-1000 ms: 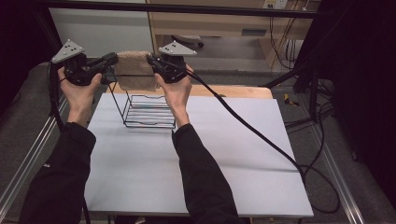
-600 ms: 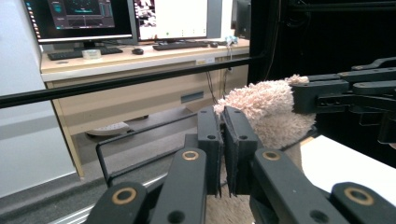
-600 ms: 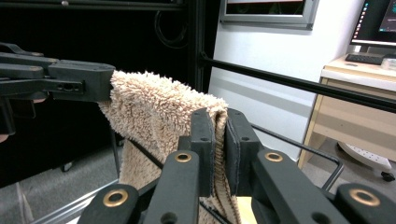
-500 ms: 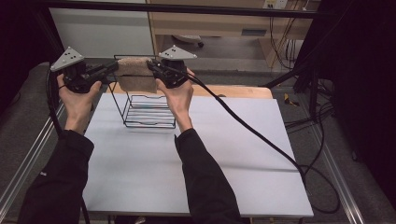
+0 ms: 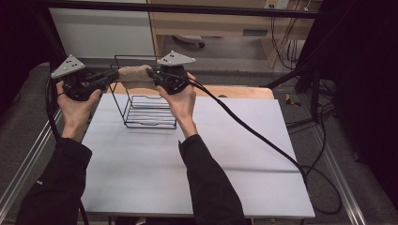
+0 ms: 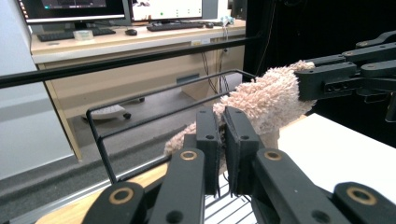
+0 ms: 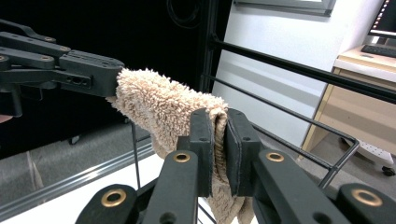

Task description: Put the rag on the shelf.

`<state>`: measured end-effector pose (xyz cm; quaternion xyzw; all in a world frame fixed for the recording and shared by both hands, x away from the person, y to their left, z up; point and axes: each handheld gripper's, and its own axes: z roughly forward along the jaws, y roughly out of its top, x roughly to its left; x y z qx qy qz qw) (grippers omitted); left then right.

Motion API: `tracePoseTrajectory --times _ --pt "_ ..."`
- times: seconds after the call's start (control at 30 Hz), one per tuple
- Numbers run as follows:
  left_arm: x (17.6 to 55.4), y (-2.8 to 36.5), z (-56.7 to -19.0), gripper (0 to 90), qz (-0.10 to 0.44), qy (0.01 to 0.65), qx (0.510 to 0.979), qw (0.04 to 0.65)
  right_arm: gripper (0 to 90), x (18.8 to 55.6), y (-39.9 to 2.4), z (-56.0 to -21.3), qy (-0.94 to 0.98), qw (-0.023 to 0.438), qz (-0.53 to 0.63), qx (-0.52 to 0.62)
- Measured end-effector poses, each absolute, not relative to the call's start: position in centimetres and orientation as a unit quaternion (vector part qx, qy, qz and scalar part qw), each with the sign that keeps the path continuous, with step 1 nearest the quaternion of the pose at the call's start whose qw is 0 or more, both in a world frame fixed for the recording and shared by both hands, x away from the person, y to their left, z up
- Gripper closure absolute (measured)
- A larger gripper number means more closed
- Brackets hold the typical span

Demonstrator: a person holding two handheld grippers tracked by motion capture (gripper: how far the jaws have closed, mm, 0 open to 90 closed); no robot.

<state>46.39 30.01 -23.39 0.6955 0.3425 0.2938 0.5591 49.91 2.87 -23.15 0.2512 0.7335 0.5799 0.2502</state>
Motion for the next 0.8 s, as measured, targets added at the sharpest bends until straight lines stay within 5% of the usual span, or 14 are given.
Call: tracePoseTrajectory --times 0.37,0.63,0.8 --pt "46.1 30.4 -22.3 74.8 0.267 0.359 0.686 0.574 82.4 49.7 3.0 -23.4 0.743 0.251 0.571 0.244" --pt "46.6 29.8 -21.9 89.4 0.223 0.375 0.71 0.552 81.7 49.5 3.2 -23.7 0.752 0.257 0.56 0.233" --pt "46.6 29.4 -22.9 89.8 0.213 0.377 0.723 0.538 79.8 49.4 3.1 -23.8 0.76 0.256 0.554 0.225"
